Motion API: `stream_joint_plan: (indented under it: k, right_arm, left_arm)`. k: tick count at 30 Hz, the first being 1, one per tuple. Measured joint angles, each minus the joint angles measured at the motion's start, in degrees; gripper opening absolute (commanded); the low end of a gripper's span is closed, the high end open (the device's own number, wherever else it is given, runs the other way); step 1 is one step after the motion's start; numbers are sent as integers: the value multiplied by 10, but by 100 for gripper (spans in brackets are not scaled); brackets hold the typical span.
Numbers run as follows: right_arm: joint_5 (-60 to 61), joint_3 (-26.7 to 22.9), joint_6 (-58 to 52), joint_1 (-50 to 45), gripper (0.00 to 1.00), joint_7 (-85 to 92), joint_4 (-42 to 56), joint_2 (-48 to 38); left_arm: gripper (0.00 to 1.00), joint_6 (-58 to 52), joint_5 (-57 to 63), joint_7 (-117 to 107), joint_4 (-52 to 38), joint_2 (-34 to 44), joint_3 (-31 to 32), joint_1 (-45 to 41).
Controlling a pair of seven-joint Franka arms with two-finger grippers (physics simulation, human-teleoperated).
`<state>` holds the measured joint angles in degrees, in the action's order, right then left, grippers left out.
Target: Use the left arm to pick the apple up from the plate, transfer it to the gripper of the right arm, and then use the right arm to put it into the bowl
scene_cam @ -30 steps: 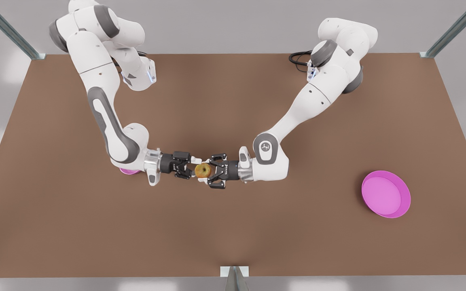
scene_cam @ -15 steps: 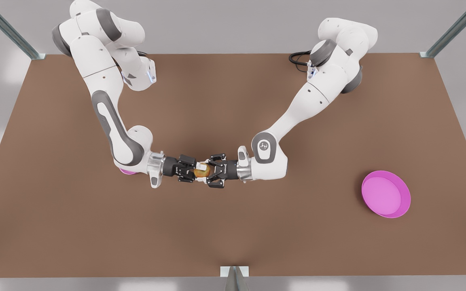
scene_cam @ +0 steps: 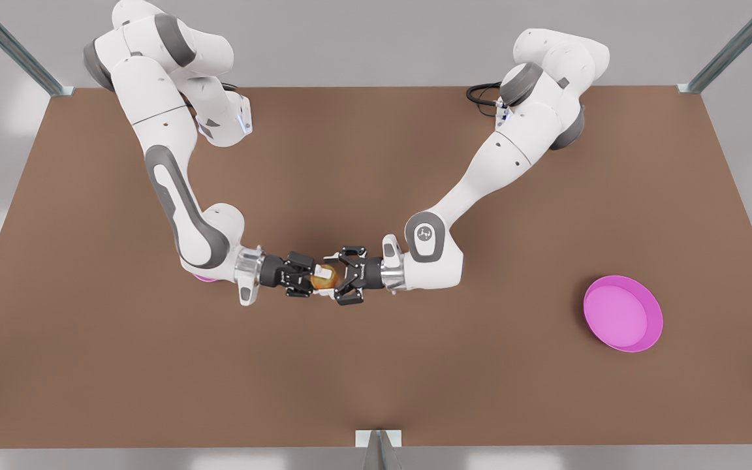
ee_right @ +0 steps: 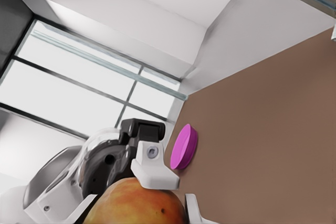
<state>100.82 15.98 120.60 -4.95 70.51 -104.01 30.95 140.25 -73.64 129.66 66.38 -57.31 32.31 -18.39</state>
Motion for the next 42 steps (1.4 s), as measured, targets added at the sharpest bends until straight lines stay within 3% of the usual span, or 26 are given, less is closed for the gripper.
stream_joint_plan:
  k: [12, 16, 18, 21, 25, 26, 27, 29, 31, 42]
  right_arm:
    - [-61, -6, -7, 62, 62, 4, -5, 0]
    - [-141, -7, -25, 118, 62, 2, -5, 6]
    - [-193, -7, -38, 150, 62, 1, -5, 12]
    - [-283, -7, -74, 213, 62, 0, -5, 16]
    - [-394, -7, -127, 275, 61, -1, -6, 13]
    - [-412, -6, -140, 283, 61, -1, -13, 9]
    - [-427, -6, -151, 288, 61, -1, -26, 1]
    - [-454, -4, -168, 298, 61, 0, -49, -13]
    - [-480, -2, -180, 305, 62, 3, -70, -23]
    - [-575, 1, -177, 311, 62, 29, -85, -24]
  left_arm:
    - [100, 0, 1, -7, 1, 1, -2, 9]
    - [100, -23, 49, -24, 15, 7, -7, 78]
    - [100, -76, 156, -65, 45, 17, -8, 187]
    - [100, -187, 400, -168, 53, 103, -8, 326]
    - [100, -363, 693, -331, 51, 264, -7, 383]
    - [100, -395, 744, -375, 52, 299, -18, 379]
    - [100, -421, 776, -419, 54, 339, -74, 342]
    - [100, -460, 782, -504, 103, 442, -255, 208]
    - [100, -483, 782, -584, 148, 497, -319, 158]
    - [100, -529, 781, -896, 150, 500, -340, 123]
